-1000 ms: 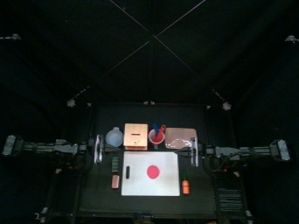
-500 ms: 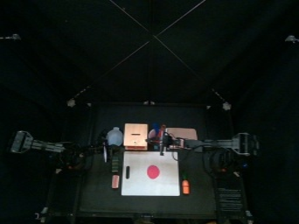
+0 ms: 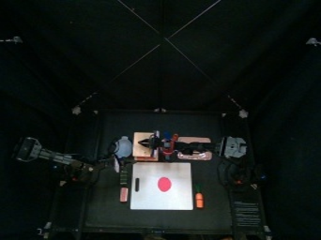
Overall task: Get the cutter from the drawer then cut the dough then place the extra dough in the bowl
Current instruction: Open the drawer
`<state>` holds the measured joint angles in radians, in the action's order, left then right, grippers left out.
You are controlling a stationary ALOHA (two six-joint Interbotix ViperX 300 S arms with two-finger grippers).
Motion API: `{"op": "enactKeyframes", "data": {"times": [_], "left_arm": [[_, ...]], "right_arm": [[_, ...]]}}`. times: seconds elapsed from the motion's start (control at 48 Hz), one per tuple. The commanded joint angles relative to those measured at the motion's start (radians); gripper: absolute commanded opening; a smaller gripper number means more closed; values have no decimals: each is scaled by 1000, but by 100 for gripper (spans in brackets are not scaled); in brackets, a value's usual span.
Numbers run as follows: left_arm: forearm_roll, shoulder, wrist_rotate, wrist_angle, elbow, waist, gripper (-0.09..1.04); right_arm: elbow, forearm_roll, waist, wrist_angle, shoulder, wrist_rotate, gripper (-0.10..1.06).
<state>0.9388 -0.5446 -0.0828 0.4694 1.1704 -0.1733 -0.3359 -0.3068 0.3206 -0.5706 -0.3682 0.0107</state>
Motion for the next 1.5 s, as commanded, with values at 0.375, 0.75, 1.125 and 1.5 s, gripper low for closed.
{"op": "enactKeyframes", "data": {"times": [0.375, 0.75, 1.125, 1.5], "left_arm": [[18, 210, -307, 110, -64, -3, 45], [-63, 328, -468, 207, -87, -6, 69], [8, 419, -666, 163, -114, -5, 85], [44, 583, -724, 210, -193, 17, 85]], "right_arm": [[-2, 14, -11, 112, -23, 3, 2], [-25, 18, -38, 192, -26, 2, 2], [-15, 12, -49, 206, -18, -2, 2], [-9, 12, -55, 209, -17, -6, 2]]}}
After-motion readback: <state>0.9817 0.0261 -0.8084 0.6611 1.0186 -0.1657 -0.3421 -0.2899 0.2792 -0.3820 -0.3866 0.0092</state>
